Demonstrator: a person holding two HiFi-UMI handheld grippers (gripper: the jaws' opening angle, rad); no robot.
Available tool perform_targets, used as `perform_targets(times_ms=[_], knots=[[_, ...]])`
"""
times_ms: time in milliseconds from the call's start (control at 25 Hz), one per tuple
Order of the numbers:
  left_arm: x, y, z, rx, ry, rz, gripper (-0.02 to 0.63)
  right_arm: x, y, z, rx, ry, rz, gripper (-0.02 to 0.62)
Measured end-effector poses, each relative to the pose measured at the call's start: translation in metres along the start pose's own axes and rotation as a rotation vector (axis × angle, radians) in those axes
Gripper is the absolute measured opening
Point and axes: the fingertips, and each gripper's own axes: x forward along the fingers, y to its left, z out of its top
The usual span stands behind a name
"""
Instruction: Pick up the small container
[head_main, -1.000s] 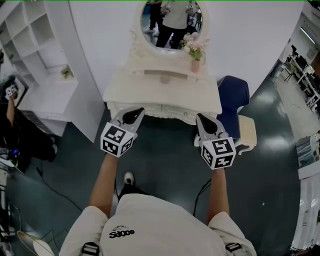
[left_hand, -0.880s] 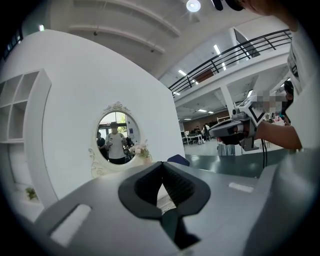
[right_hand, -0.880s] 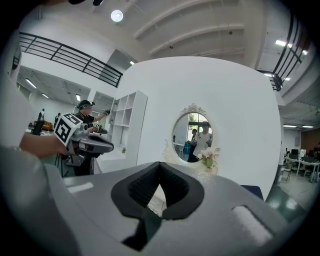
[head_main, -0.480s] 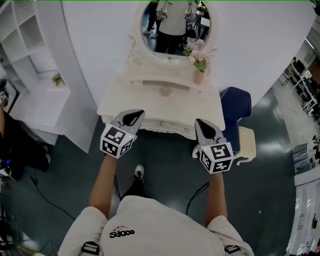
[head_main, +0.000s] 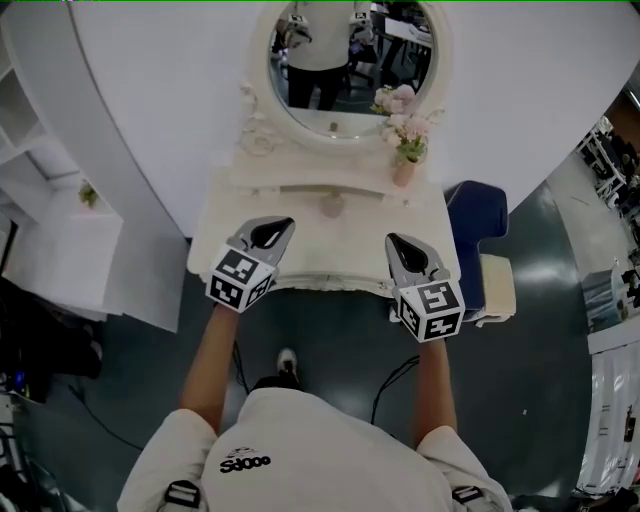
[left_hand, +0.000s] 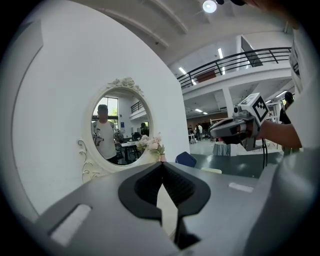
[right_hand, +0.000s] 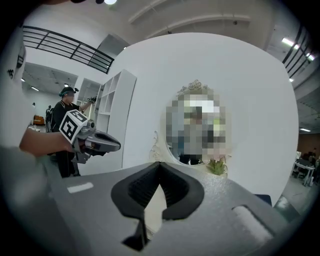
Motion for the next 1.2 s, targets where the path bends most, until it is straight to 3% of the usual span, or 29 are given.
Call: perform_targets(times_ms=[440, 680, 920, 1200], knots=[[0.061, 0.076, -0.023, -0.012, 0.057, -0.072, 0.018, 0.093, -0.022, -0.006, 0.014, 0.061, -0.031, 0.002], [0.098, 0.102, -0.048, -0.042, 0.110, -0.057, 0.023, 0.134, -0.044, -0.034, 0.038, 0.107, -0.014, 0.002], [0.139, 0.111, -0.078, -0.080, 0.171, -0.016, 0.049, 0.169, -0.073, -0.066, 0.061, 0.139, 0.058, 0.002], [0.192, 0.098, -0.114, -0.179, 0.231, 0.017, 0.116, 0.203, -0.104, -0.106, 0.068, 0.197, 0.176, 0.002]])
